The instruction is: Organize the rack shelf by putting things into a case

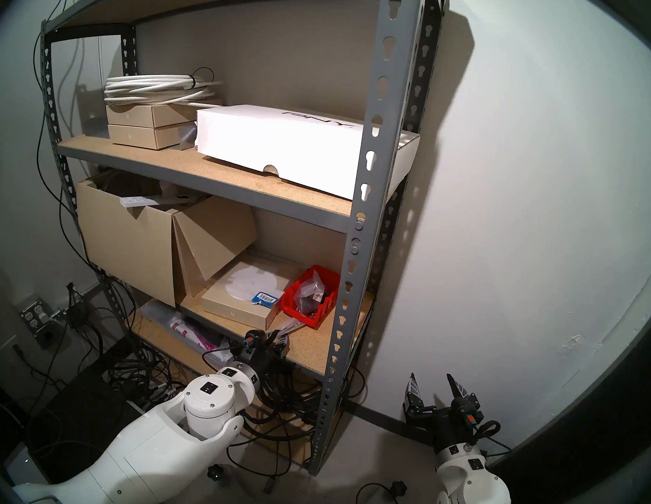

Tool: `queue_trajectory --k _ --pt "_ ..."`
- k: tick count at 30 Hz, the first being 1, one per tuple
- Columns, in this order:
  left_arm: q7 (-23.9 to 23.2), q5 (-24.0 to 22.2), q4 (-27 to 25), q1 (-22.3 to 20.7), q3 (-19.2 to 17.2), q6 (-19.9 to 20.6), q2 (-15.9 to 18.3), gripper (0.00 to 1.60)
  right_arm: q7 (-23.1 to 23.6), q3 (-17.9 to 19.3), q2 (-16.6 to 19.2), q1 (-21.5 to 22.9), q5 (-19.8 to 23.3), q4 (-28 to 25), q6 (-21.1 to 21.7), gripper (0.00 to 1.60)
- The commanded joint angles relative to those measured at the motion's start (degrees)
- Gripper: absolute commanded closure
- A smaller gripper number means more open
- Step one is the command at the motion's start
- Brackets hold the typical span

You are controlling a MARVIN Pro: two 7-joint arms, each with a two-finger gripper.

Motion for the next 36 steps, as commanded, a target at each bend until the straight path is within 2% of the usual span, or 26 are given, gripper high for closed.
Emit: queue_trajectory --k 1,3,19,25,32,36 --pt "0.19 -0.01 -0.76 0.76 -0.15 -0.61 0.26 1.45 0.00 0.00 0.00 0.04 0.00 -1.22 -0.10 0.00" --pt "0.24 -0.01 -1.02 1.18 -0.20 -0.92 0.51 1.60 0.00 0.00 0.00 0.04 0.00 -1.22 -0.10 0.00" --pt "0.58 -1.49 -5.37 7.27 -1.82 -3.49 4.01 1.60 0.00 0.00 0.01 0.05 0.01 -1.20 -0.12 0.00" --pt "0.51 -3.15 -11.12 10.36 -3.93 -5.61 6.22 1.60 0.01 0.00 0.01 0.07 0.01 -1.15 -0.16 0.00" --pt "0.15 -4.48 -16.22 12.93 -5.71 -5.99 8.39 1.60 0.00 0.00 0.01 0.07 0.01 -1.16 -0.15 0.00" --pt "-0.04 -4.91 -17.29 12.55 -6.08 -5.48 8.49 1.60 0.00 0.00 0.01 0.06 0.01 -1.17 -0.14 0.00"
